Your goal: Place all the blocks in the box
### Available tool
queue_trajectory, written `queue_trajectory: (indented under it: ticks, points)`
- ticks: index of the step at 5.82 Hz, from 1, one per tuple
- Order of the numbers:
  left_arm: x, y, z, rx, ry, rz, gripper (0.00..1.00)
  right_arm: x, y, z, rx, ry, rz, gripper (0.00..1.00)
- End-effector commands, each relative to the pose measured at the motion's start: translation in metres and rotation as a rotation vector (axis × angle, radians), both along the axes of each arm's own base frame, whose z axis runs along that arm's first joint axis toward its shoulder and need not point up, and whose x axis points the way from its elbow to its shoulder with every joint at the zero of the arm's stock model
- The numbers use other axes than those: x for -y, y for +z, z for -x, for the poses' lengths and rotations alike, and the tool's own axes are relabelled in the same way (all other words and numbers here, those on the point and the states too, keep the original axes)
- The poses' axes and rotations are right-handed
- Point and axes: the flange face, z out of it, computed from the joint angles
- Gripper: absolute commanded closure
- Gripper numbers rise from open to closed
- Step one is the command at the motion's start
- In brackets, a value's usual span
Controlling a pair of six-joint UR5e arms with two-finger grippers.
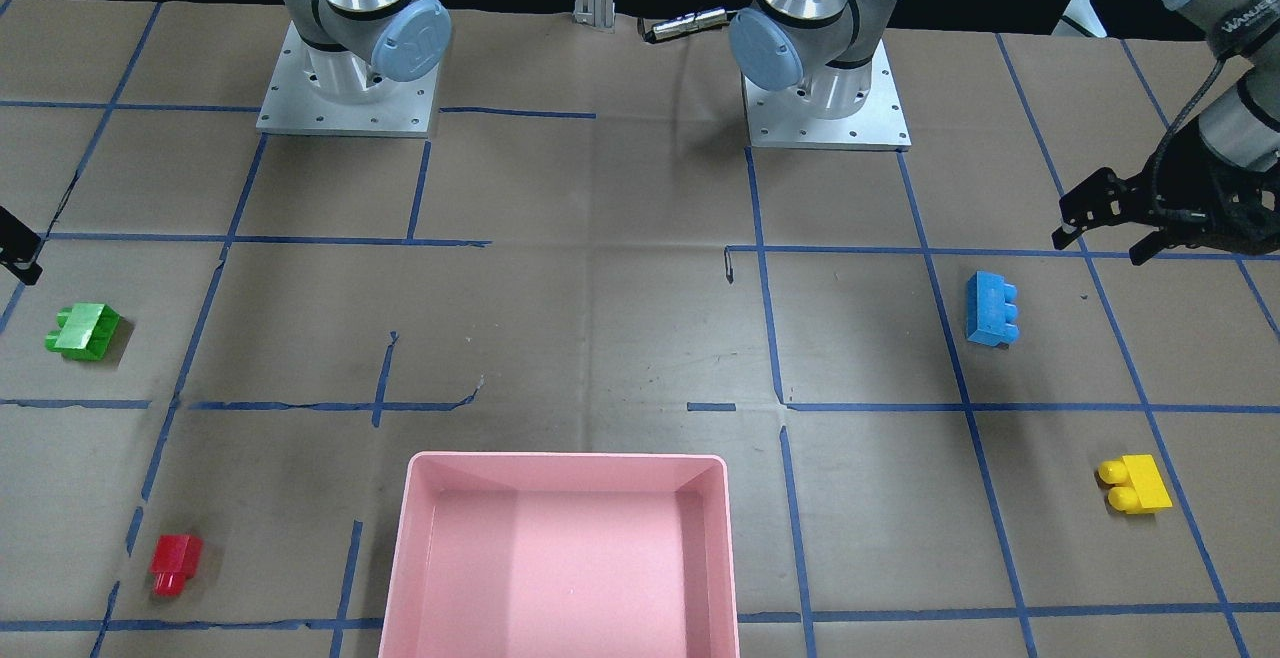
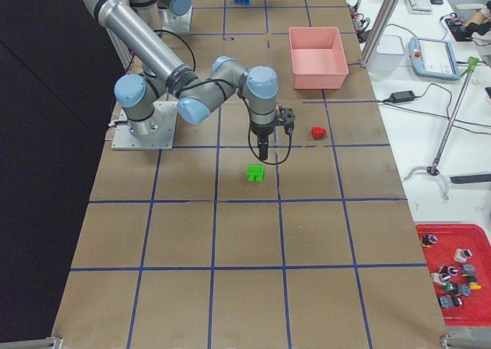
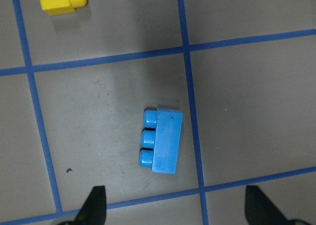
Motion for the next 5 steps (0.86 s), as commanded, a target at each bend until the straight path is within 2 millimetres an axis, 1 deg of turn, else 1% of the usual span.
queue_trajectory:
  ticks: [1, 2, 3, 4, 5]
  points:
    - [-0.001, -0.063, 0.009, 0.007, -0.006, 0.003, 0.02, 0.001, -0.034, 0.01, 0.049, -0.028, -0.029, 0.0]
    - [0.001, -0.091, 0.007, 0.009, -0.019, 0.004, 0.02, 0.001, -0.042, 0.004, 0.088, -0.012, 0.004, 0.0]
    - [-0.002, -0.109, 0.009, -0.012, -0.041, -0.025, 0.02, 0.001, -0.049, 0.002, 0.079, -0.009, 0.021, 0.0]
    - [-0.007, -0.12, 0.009, -0.023, -0.051, -0.041, 0.02, -0.001, -0.062, 0.004, 0.062, -0.008, 0.027, 0.0]
    - [-0.007, -0.14, 0.007, -0.03, -0.071, -0.051, 0.02, 0.0, -0.077, 0.014, 0.034, 0.001, 0.051, 0.0]
